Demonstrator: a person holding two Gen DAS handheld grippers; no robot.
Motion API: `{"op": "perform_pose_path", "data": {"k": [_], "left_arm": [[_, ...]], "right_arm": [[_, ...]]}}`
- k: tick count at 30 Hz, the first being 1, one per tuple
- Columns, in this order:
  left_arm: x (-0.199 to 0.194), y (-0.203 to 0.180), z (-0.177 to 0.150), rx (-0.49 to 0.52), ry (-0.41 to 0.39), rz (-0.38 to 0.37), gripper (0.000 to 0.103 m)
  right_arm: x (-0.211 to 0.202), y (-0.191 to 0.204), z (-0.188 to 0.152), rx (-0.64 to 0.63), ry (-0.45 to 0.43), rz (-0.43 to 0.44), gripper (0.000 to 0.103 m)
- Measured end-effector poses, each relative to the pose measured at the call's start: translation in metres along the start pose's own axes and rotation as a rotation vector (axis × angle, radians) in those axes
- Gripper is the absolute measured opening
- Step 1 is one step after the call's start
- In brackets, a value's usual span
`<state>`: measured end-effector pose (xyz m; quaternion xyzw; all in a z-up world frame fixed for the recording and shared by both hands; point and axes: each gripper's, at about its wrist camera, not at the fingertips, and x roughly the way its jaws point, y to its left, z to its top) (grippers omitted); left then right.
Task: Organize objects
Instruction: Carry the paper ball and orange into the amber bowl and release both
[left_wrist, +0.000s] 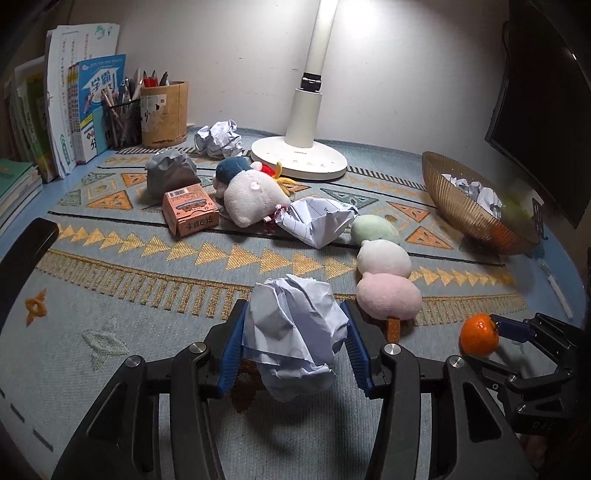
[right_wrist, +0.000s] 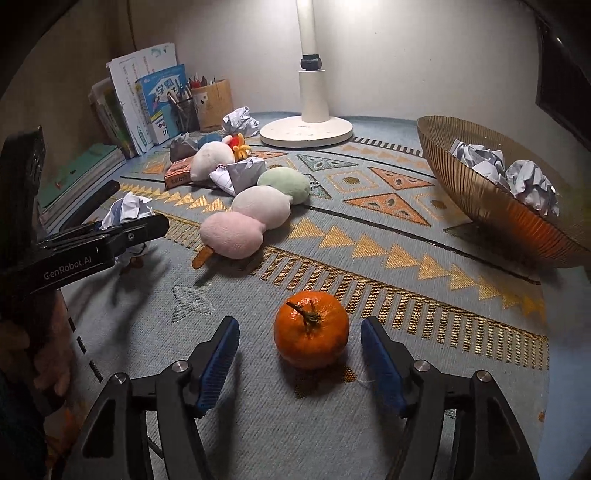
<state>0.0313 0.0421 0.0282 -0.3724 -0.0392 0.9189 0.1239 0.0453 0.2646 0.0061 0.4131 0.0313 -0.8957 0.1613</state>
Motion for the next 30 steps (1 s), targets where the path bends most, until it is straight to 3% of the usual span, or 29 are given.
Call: {"op": "perform_pose_path", "data": {"k": [5,10,14,16,20,22,24,27,30], "left_arm": [[-0.004,-0.007,-0.002,0.041,-0.020,-0.025,0.048],[-0.002,-0.013,-0.001,0.068,-0.009,-0.012,0.046],[-0.007,-0.022,0.005,0.076,-0.013,-0.020,0.046],[-0.015,-0.037,0.019,0.072,-0.032,-0.063,0.046],[-0.036,-0.091,0.068,0.111,-0.156,-0.163,0.046],[-0.041,-0.120,0.090,0.126,-0.225,-0.204,0.046],[-0.034,-0.148,0.110,0.133,-0.241,-0.244,0.046],[-0.008,-0.179,0.131,0.146,-0.210,-0.286,0.046],[0.016,-0.200,0.140,0.172,-0.226,-0.248,0.046]], "right_arm": [[0.000,-0.002,-0.001,0.013,0.001,-0.010,0.039],[-0.009,0.002,0.000,-0.004,-0.046,-0.021,0.039],[-0.036,-0.021,0.006,0.055,-0.107,0.018,0.039],[-0.061,-0.039,0.019,0.070,-0.159,-0.036,0.039],[-0.124,-0.097,0.058,0.206,-0.302,-0.123,0.039],[-0.142,-0.129,0.074,0.329,-0.328,-0.245,0.039],[-0.147,-0.154,0.085,0.394,-0.353,-0.336,0.039],[-0.133,-0.180,0.095,0.440,-0.316,-0.335,0.039],[-0.115,-0.188,0.099,0.445,-0.286,-0.450,0.039]]}}
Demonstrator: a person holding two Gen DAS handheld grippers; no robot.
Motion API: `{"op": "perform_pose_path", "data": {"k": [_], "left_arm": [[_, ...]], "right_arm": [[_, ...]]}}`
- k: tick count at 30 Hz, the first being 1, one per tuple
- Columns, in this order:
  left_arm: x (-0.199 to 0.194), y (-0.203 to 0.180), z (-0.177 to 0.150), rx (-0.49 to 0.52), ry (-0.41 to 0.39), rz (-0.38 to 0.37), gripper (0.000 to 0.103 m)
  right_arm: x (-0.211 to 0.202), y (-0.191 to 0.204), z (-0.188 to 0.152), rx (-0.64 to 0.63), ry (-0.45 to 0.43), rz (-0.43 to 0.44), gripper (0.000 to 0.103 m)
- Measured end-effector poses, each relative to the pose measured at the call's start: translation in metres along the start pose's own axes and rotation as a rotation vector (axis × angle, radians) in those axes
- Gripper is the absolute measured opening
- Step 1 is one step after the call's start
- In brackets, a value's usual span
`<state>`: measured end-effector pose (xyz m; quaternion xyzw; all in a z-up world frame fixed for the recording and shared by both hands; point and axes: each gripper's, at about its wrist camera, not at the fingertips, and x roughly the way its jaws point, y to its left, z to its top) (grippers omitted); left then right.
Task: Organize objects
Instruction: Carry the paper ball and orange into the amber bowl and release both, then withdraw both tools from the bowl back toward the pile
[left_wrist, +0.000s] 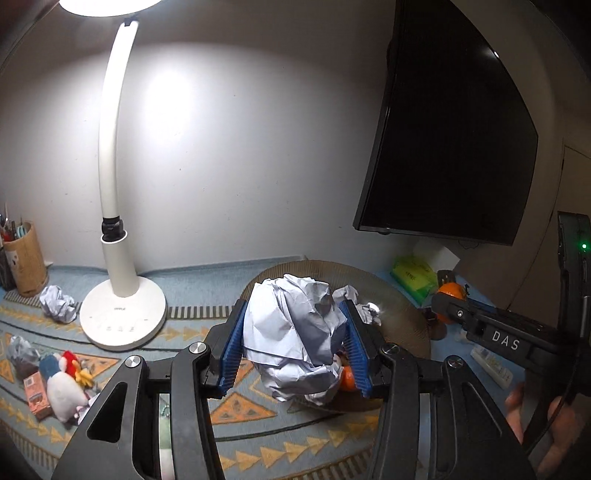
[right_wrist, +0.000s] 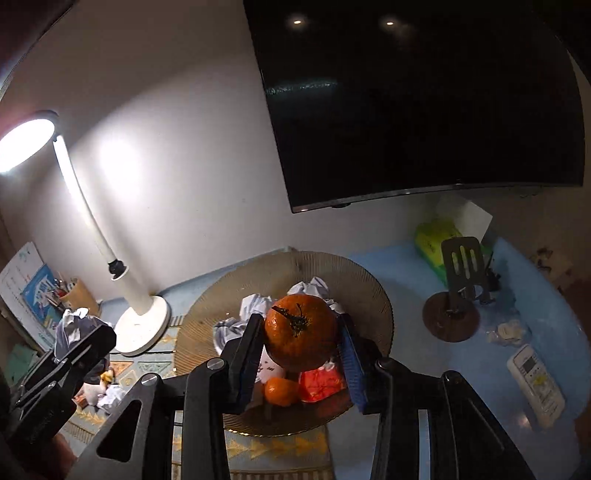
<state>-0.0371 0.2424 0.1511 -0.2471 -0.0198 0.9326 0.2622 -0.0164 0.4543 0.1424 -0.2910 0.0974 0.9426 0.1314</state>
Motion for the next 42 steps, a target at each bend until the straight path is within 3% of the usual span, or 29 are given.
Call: {"op": "perform_pose_path", "data": {"k": [1,3,5,7,10,17,20,22,24,27,32,36,42], "left_arm": [[0.010,-0.002,0.000,0.002,0.002,0.020,0.046],[0.027,-0.001,0.000,-0.029,0.033,-0.002,0.057],[0.042,0.002,-0.002,-0.073,0.094,-0.003,0.103],[0.043,0.007,-0.009,-0.065,0.122,0.017,0.102],[0.023,0.022,-0.025,-0.063,0.102,0.064,0.102],[-0.065,0.087,-0.069,-0.173,0.043,0.136,0.102],[-0.097,0.118,-0.096,-0.123,0.012,0.282,0.102],[-0.107,0.137,-0.114,-0.079,0.013,0.392,0.102],[-0.110,0.160,-0.129,-0.121,0.044,0.457,0.102],[-0.113,0.182,-0.144,-0.211,0.039,0.449,0.102],[-0.104,0.205,-0.151,-0.319,0.096,0.388,0.102],[-0.111,0.204,-0.153,-0.331,0.072,0.394,0.102],[-0.112,0.205,-0.153,-0.332,0.067,0.359,0.102]], "right_arm": [[0.005,0.000,-0.001,-0.003,-0.001,-0.008,0.039],[0.013,-0.002,-0.002,-0.011,-0.002,0.048,0.039],[0.020,-0.003,-0.004,-0.036,0.015,0.072,0.040],[0.021,-0.006,-0.005,-0.053,0.027,0.045,0.045],[0.005,-0.011,-0.010,-0.060,-0.010,0.048,0.060],[-0.036,0.032,-0.028,-0.130,-0.022,0.209,0.063],[-0.046,0.063,-0.047,-0.138,-0.054,0.278,0.064],[-0.045,0.085,-0.068,-0.131,-0.084,0.276,0.064],[-0.041,0.103,-0.096,-0.113,-0.115,0.244,0.064],[-0.045,0.125,-0.133,-0.133,-0.235,0.179,0.064],[-0.041,0.162,-0.151,-0.330,-0.270,0.107,0.065],[-0.024,0.168,-0.156,-0.362,-0.176,0.135,0.090],[-0.014,0.168,-0.157,-0.359,-0.130,0.106,0.095]]}}
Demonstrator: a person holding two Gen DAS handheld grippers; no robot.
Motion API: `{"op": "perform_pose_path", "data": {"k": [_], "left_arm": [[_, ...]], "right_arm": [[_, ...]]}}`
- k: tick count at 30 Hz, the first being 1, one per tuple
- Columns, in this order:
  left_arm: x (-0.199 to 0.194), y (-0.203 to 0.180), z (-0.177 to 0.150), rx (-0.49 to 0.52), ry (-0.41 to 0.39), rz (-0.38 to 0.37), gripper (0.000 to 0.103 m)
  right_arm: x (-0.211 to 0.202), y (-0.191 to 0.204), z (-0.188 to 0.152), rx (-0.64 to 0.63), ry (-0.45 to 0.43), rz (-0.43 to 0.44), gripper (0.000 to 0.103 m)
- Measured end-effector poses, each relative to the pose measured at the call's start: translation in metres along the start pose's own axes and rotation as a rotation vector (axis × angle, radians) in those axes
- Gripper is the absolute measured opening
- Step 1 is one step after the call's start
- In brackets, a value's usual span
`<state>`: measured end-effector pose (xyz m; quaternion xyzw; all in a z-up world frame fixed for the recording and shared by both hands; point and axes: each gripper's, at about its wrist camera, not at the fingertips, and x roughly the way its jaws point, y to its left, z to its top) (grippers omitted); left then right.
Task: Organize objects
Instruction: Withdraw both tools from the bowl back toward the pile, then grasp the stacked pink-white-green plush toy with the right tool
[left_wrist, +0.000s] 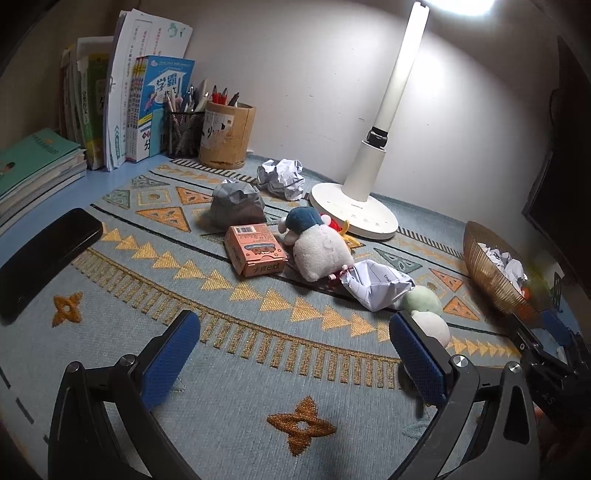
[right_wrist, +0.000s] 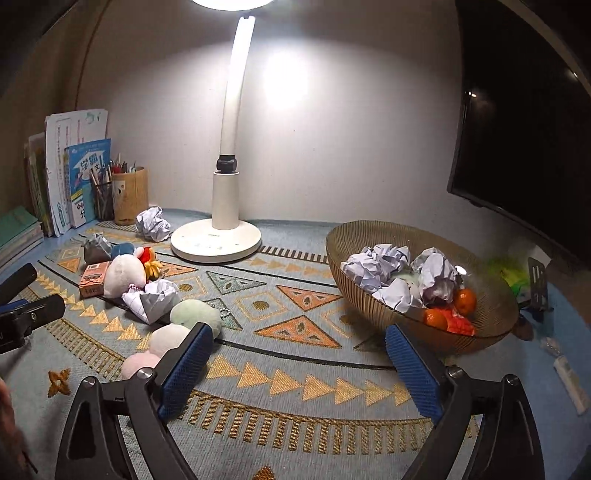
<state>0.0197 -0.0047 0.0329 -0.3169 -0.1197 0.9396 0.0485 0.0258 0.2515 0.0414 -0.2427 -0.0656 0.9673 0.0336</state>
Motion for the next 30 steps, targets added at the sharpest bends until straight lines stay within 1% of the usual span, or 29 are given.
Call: {"op": "perform_pose_path", "data": {"k": [1,2,3,4,5,6,7,8,9,11,12,13,15,16,18,20,21,22,24,25,26,27,28,30], "left_arm": [[-0.001,0.000,0.000,0.000,-0.003,-0.003,0.102],[-0.002,0.000,0.000,0.000,-0.010,-0.006,0.102],[-0.003,0.000,0.000,-0.001,-0.014,-0.007,0.102],[-0.004,0.001,-0.001,-0.002,-0.016,-0.011,0.102],[-0.004,0.001,-0.001,-0.003,-0.013,-0.019,0.102],[-0.003,0.001,-0.001,-0.002,-0.009,-0.030,0.102],[-0.003,0.001,-0.001,0.000,-0.001,-0.043,0.102],[-0.002,0.001,-0.001,0.003,0.004,-0.053,0.102],[-0.002,0.000,-0.001,0.009,0.007,-0.060,0.102],[0.001,-0.003,0.000,0.026,0.030,-0.085,0.102],[0.007,-0.005,0.002,0.040,0.065,-0.112,0.102],[0.014,-0.006,0.004,0.050,0.117,-0.148,0.102],[0.029,-0.006,0.005,0.051,0.203,-0.198,0.102],[0.033,-0.005,0.005,0.043,0.224,-0.200,0.102],[0.035,0.000,0.006,0.011,0.229,-0.213,0.102],[0.033,0.006,0.006,-0.029,0.220,-0.227,0.102],[0.032,0.008,0.005,-0.047,0.220,-0.233,0.102],[0.032,0.010,0.005,-0.062,0.222,-0.242,0.102],[0.032,0.013,0.005,-0.075,0.221,-0.248,0.102],[0.033,0.012,0.005,-0.076,0.223,-0.249,0.102],[0.033,0.011,0.005,-0.075,0.226,-0.250,0.102],[0.034,0.010,0.006,-0.070,0.232,-0.246,0.102],[0.035,0.010,0.006,-0.065,0.239,-0.241,0.102],[0.036,0.007,0.008,-0.051,0.240,-0.224,0.102]], "right_arm": [[0.001,0.001,0.000,-0.003,0.007,0.002,0.098],[0.005,0.004,0.000,-0.018,0.024,0.014,0.103],[0.010,0.009,0.000,-0.041,0.059,0.033,0.103],[0.018,0.016,-0.001,-0.071,0.114,0.044,0.103],[0.027,0.024,-0.003,-0.111,0.169,0.046,0.103],[0.032,0.033,-0.005,-0.154,0.204,0.030,0.103],[0.034,0.040,-0.006,-0.188,0.215,0.003,0.103],[0.033,0.043,-0.007,-0.208,0.209,-0.003,0.103],[0.029,0.043,-0.007,-0.210,0.196,0.012,0.103],[0.024,0.038,-0.005,-0.180,0.186,0.074,0.103],[0.023,0.035,-0.004,-0.161,0.194,0.125,0.103],[0.021,0.032,-0.003,-0.142,0.193,0.169,0.103],[0.018,0.030,-0.003,-0.129,0.183,0.202,0.103],[0.018,0.030,-0.003,-0.125,0.186,0.214,0.103],[0.018,0.032,-0.002,-0.115,0.204,0.256,0.103],[0.019,0.040,-0.003,-0.108,0.255,0.350,0.103],[0.020,0.045,-0.002,-0.103,0.273,0.380,0.103],[0.021,0.051,-0.002,-0.100,0.281,0.392,0.103],[0.025,0.062,0.001,-0.102,0.299,0.383,0.103],[0.029,0.067,0.003,-0.099,0.312,0.373,0.102],[0.034,0.071,0.004,-0.093,0.323,0.367,0.098],[0.038,0.073,0.006,-0.084,0.333,0.362,0.092],[0.043,0.074,0.007,-0.073,0.344,0.355,0.089],[0.055,0.075,0.007,-0.047,0.382,0.331,0.080]]}}
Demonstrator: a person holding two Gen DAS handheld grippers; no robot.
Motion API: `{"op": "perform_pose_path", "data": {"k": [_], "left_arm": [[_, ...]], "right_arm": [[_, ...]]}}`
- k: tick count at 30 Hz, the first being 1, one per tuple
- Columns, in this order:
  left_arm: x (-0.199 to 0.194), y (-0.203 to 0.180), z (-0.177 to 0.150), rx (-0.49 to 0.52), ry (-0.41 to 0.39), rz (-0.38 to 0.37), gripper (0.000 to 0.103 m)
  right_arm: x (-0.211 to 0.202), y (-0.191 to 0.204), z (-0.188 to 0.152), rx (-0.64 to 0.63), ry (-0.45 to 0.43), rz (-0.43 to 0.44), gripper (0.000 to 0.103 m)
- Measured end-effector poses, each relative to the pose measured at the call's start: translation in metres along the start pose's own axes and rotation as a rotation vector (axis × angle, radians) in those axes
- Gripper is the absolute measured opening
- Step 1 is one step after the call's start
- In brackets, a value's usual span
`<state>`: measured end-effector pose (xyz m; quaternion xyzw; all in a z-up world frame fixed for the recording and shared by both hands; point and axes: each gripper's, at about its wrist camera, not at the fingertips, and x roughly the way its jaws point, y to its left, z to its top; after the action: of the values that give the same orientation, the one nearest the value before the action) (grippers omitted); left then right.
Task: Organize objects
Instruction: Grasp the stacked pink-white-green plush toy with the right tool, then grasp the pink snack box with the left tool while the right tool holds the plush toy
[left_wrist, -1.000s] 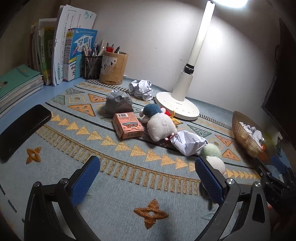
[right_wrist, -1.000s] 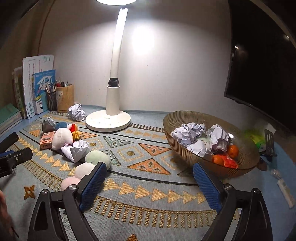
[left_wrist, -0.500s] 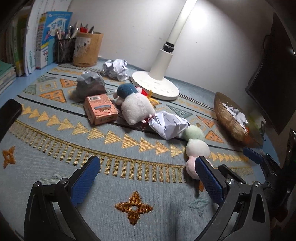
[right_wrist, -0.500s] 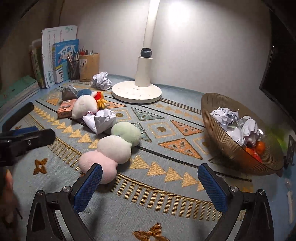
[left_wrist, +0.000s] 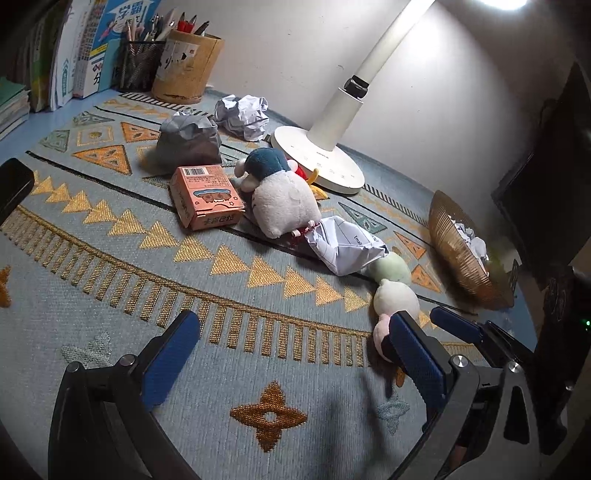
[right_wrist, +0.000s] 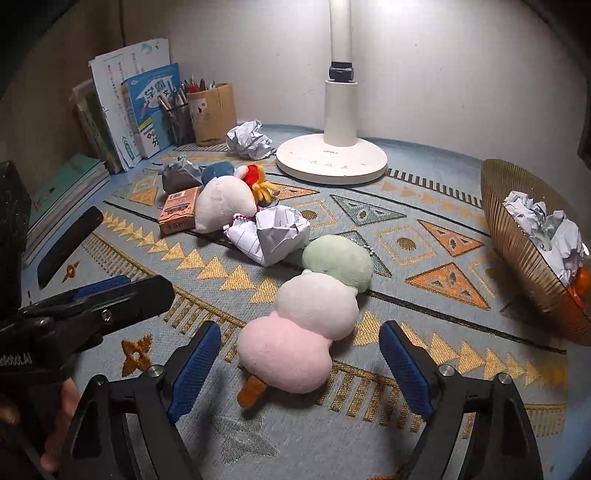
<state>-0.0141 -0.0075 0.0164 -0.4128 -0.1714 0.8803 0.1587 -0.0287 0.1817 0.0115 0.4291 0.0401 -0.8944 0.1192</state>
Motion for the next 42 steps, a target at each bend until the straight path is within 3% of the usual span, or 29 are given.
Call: {"op": "perform_pose_path", "data": {"k": [2,4,6,9,13,17,19,21,22,24,27,30,31,35,42], "left_arm": [[-0.002,-0.002,0.004,0.024,-0.015,0.021,0.102],[-0.005,-0.003,0.010,0.045,-0.041,0.047,0.102],[-0.006,0.003,0.018,0.037,-0.052,0.059,0.102],[-0.008,0.017,0.034,0.019,-0.072,0.085,0.102],[-0.011,0.038,0.061,-0.020,-0.113,0.140,0.102],[0.012,0.047,0.076,-0.017,-0.031,0.167,0.101],[0.018,0.042,0.076,0.014,-0.057,0.234,0.101],[0.030,0.041,0.078,0.013,-0.041,0.295,0.093],[0.036,0.042,0.078,0.001,-0.022,0.283,0.089],[0.045,0.044,0.079,-0.031,-0.004,0.254,0.089],[0.052,0.040,0.080,-0.031,-0.016,0.282,0.088],[0.058,0.035,0.082,-0.002,-0.015,0.344,0.074],[0.060,0.032,0.081,0.026,-0.012,0.362,0.064],[0.054,0.027,0.076,0.059,-0.002,0.302,0.040],[0.011,0.011,0.031,0.080,-0.009,0.119,0.039]], "right_arm": [[0.007,-0.006,0.001,0.038,0.029,0.037,0.077],[0.009,-0.010,0.000,0.052,0.034,0.080,0.067],[0.006,-0.008,-0.001,0.033,0.024,0.101,0.046],[-0.001,-0.010,-0.005,0.010,0.000,0.058,0.045],[-0.012,-0.025,-0.006,0.061,-0.054,0.142,0.045],[-0.013,-0.021,-0.006,0.049,-0.060,0.134,0.045],[-0.013,-0.016,-0.007,0.031,-0.059,0.126,0.045],[-0.013,-0.012,-0.008,0.016,-0.062,0.117,0.045],[-0.013,-0.011,-0.008,0.009,-0.063,0.110,0.045],[-0.012,-0.007,-0.008,-0.004,-0.061,0.099,0.045],[-0.012,-0.003,-0.009,-0.023,-0.066,0.083,0.045],[-0.012,0.000,-0.010,-0.038,-0.068,0.068,0.045],[-0.012,0.000,-0.011,-0.041,-0.070,0.066,0.045],[-0.015,-0.002,-0.012,-0.033,-0.084,0.078,0.045],[-0.025,-0.012,-0.015,0.023,-0.069,0.164,0.045]]}}
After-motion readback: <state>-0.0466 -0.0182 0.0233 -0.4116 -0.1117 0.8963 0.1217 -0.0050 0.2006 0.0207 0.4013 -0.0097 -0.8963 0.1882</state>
